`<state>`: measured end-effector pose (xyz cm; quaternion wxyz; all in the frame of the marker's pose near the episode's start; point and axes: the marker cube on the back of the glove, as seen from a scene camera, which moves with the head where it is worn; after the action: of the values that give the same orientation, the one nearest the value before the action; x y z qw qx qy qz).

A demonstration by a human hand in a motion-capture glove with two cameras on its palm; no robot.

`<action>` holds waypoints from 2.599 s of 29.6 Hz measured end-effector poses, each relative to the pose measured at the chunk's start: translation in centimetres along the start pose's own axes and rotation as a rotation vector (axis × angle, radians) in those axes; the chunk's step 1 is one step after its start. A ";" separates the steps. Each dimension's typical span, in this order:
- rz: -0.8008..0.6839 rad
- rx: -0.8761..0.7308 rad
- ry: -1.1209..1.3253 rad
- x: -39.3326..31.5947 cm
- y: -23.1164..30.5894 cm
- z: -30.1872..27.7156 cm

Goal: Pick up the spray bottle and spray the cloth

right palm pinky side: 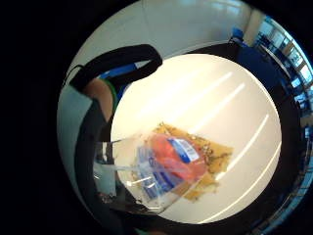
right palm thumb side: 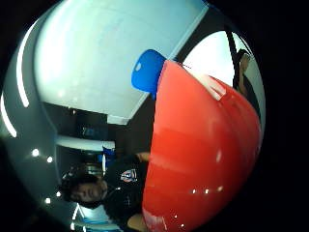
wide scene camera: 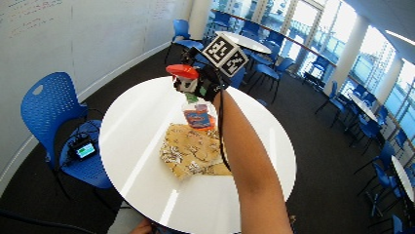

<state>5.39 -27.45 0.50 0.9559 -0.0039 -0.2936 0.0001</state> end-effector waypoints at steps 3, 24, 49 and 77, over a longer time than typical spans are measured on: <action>-0.028 0.110 -0.149 -0.9 -0.8 0.2; -0.001 0.218 -0.513 -1.9 -2.9 5.7; 0.021 0.175 -0.552 -0.7 -3.5 5.1; -0.011 0.107 -0.540 -2.7 -4.5 3.2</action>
<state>1.34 -31.96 1.65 0.8418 0.0486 -0.5375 0.0116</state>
